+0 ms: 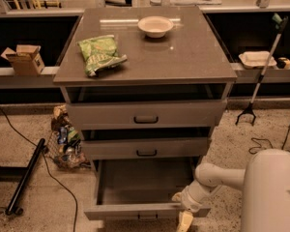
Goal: Close bottom drawer
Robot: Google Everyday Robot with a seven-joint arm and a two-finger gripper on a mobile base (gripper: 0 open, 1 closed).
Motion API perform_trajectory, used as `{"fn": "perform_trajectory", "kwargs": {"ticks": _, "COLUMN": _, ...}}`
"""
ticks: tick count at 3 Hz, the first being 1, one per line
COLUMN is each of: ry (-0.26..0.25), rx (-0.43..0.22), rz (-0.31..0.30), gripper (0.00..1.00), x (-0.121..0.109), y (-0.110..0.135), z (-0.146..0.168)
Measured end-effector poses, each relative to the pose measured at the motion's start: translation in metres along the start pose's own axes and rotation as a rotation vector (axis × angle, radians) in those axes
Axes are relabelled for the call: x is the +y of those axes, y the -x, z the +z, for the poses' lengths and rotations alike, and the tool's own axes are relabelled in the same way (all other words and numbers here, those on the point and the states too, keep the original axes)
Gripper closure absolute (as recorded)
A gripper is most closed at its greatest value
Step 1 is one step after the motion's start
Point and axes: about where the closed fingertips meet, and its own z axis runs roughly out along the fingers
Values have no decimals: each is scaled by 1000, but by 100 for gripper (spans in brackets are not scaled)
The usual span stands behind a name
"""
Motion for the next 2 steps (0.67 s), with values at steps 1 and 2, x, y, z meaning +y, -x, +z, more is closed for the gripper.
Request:
{"fn": "perform_trajectory", "kwargs": {"ticks": 1, "ry": 7, "rx": -7, "rz": 27, "gripper": 36, "x": 1, "y": -27, "z": 18}}
{"fn": "perform_trajectory", "kwargs": {"ticks": 2, "ry": 13, "rx": -1, "rz": 55, "gripper": 59, "x": -4, "y": -47, "z": 35}}
